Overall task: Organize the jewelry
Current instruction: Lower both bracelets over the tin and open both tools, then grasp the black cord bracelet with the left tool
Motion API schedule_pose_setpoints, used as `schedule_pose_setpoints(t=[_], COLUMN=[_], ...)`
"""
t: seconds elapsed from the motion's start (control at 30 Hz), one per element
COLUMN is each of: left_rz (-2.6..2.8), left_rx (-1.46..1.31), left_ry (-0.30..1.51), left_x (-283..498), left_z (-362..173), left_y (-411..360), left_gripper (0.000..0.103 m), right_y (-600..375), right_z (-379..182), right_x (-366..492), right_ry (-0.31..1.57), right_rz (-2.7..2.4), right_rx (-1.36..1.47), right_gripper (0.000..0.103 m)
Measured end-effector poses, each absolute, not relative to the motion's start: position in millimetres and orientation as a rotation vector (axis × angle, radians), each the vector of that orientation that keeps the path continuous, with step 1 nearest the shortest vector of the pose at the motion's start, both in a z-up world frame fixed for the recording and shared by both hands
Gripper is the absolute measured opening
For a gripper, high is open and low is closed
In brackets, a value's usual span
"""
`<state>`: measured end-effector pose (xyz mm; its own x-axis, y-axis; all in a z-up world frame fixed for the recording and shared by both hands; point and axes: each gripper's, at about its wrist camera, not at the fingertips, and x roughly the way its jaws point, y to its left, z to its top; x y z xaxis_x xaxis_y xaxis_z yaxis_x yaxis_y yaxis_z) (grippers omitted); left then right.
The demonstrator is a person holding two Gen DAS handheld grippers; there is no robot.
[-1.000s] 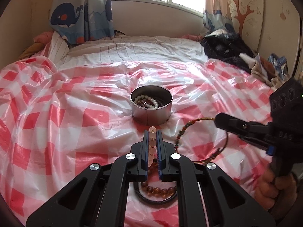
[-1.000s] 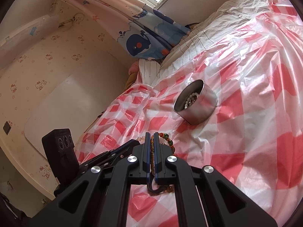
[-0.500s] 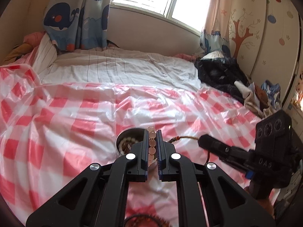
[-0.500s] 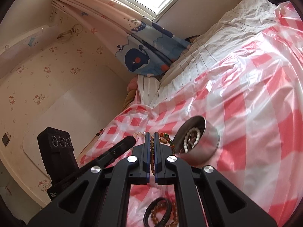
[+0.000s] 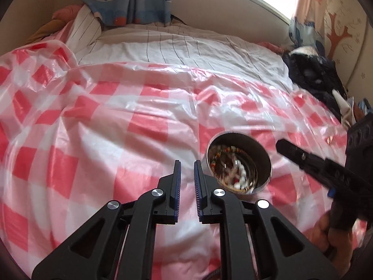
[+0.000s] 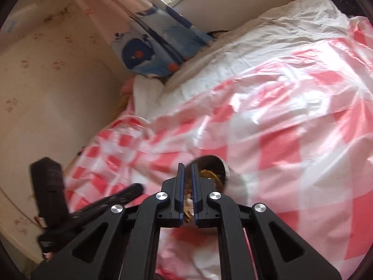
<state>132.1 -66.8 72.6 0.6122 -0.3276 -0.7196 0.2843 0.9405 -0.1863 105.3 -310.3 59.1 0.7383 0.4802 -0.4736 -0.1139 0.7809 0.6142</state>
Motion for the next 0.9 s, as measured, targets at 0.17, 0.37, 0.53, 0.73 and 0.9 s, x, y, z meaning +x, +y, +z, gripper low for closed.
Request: schedule_pose_setpoints(t=[0.17, 0.37, 0.53, 0.73, 0.9], left_rz=[-0.455, -0.488, -0.437, -0.472, -0.486], left_rx=[0.021, 0.138, 0.145, 0.098, 0.101], left_ry=[0.895, 0.974, 0.988, 0.984, 0.951], left_x=[77.7, 27.4, 24.5, 25.4, 21.6], left_z=[65.8, 36.9, 26.0, 24.2, 31.6], left_y=[-70.4, -81.2, -75.7, -73.4, -75.1], left_gripper=[0.021, 0.023, 0.024, 0.017, 0.007], right_y=[-318.1, -307.4, -296.4, -276.1, -253.8], right_z=[67.6, 58.4, 44.4, 36.0, 28.9], right_x=[63.3, -11.8, -37.7, -37.6, -37.2], right_ry=[0.644, 0.698, 0.748, 0.803, 0.841], right_rz=[0.332, 0.355, 0.352, 0.338, 0.322], right_rx=[0.583, 0.534, 0.511, 0.391, 0.255], right_gripper=[0.026, 0.027, 0.032, 0.035, 0.044])
